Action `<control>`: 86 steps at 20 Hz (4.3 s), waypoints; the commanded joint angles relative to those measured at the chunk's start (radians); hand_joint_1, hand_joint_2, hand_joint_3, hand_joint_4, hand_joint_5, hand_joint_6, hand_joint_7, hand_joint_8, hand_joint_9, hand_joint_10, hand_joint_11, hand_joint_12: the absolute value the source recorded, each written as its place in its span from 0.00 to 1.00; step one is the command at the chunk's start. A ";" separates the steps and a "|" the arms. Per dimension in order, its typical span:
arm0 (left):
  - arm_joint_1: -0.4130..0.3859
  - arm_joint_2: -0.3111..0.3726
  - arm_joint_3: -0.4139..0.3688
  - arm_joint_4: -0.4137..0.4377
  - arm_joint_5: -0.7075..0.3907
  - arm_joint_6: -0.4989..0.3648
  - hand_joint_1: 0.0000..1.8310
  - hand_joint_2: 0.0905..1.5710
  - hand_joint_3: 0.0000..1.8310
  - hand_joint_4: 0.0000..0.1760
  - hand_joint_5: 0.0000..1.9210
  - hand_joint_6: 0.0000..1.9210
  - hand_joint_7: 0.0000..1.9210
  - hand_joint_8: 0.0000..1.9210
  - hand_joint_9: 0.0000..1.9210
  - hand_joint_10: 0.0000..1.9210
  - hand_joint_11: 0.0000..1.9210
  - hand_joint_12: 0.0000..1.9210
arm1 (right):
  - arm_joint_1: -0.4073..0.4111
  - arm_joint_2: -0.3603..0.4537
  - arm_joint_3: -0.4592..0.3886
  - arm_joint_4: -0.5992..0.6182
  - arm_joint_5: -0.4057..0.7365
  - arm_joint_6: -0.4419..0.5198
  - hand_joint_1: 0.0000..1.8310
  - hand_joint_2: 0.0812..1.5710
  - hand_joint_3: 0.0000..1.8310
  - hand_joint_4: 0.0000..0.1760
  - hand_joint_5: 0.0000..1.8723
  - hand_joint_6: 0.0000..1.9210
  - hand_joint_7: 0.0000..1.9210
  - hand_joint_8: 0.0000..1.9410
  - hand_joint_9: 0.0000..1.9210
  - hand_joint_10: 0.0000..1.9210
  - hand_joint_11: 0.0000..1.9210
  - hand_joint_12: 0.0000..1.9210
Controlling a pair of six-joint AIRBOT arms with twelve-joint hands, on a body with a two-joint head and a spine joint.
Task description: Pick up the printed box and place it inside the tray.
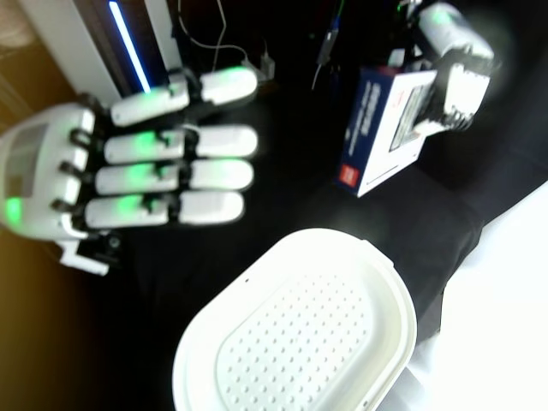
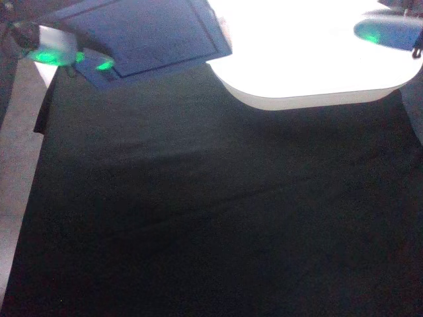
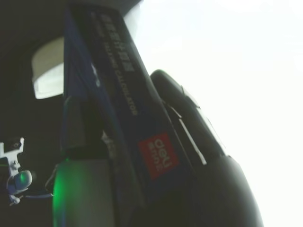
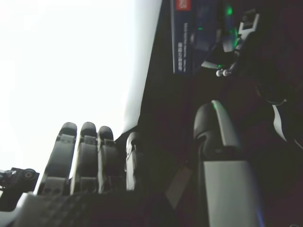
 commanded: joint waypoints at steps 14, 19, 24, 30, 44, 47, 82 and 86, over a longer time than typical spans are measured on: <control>-0.072 -0.147 0.073 0.014 -0.091 -0.016 0.76 0.69 0.00 0.00 0.43 0.57 0.49 0.50 0.57 0.51 0.59 0.40 | 0.035 -0.244 0.157 0.148 0.107 0.107 0.37 0.43 0.00 1.00 0.00 0.00 0.00 0.00 0.00 0.00 0.00 0.21; -0.072 -0.190 0.083 0.011 -0.116 -0.023 0.76 0.67 0.00 0.00 0.44 0.53 0.52 0.45 0.60 0.48 0.66 0.30 | 0.035 -0.290 0.169 0.201 0.110 0.107 0.40 0.43 0.00 1.00 0.00 0.00 0.00 0.00 0.00 0.00 0.00 0.11; -0.067 -0.209 0.093 0.009 -0.149 -0.082 0.76 0.68 0.00 0.00 0.45 0.56 0.50 0.47 0.59 0.48 0.64 0.37 | 0.033 -0.326 0.180 0.240 0.110 0.107 0.33 0.58 0.00 0.77 0.00 0.00 0.00 0.00 0.00 0.00 0.00 0.22; -0.065 -0.220 0.093 0.009 -0.179 -0.097 0.76 0.68 0.00 0.00 0.44 0.58 0.49 0.49 0.60 0.46 0.64 0.38 | 0.020 -0.347 0.189 0.256 0.110 0.109 0.38 0.44 0.00 1.00 0.00 0.00 0.00 0.00 0.00 0.00 0.00 0.33; -0.049 -0.241 0.092 0.009 -0.199 -0.106 0.76 0.68 0.00 0.00 0.44 0.58 0.49 0.49 0.59 0.48 0.63 0.38 | 0.017 -0.356 0.196 0.254 0.113 0.136 0.64 0.67 0.00 0.00 0.57 0.43 0.78 0.03 0.84 0.14 0.69 0.56; -0.048 -0.241 0.091 0.009 -0.208 -0.106 0.75 0.69 0.00 0.00 0.42 0.60 0.48 0.51 0.58 0.49 0.62 0.37 | 0.017 -0.355 0.196 0.252 0.115 0.138 0.64 0.67 0.00 0.00 0.57 0.43 0.78 0.03 0.83 0.15 0.69 0.54; 0.281 0.015 -0.074 -0.188 -0.574 -0.137 0.00 0.51 0.00 1.00 0.00 0.00 0.00 0.00 0.00 0.00 0.00 0.00 | 0.126 -0.035 0.015 0.022 -0.031 -0.366 0.65 0.61 0.00 0.00 0.69 0.23 0.74 0.14 0.72 0.47 0.64 0.79; 0.319 0.017 -0.080 -0.214 -0.601 -0.138 0.00 0.49 0.00 1.00 0.00 0.00 0.00 0.00 0.00 0.00 0.00 0.00 | 0.180 -0.021 -0.037 -0.020 -0.071 -0.574 0.65 0.62 0.00 0.00 0.66 0.28 0.70 0.26 0.65 0.63 0.59 0.85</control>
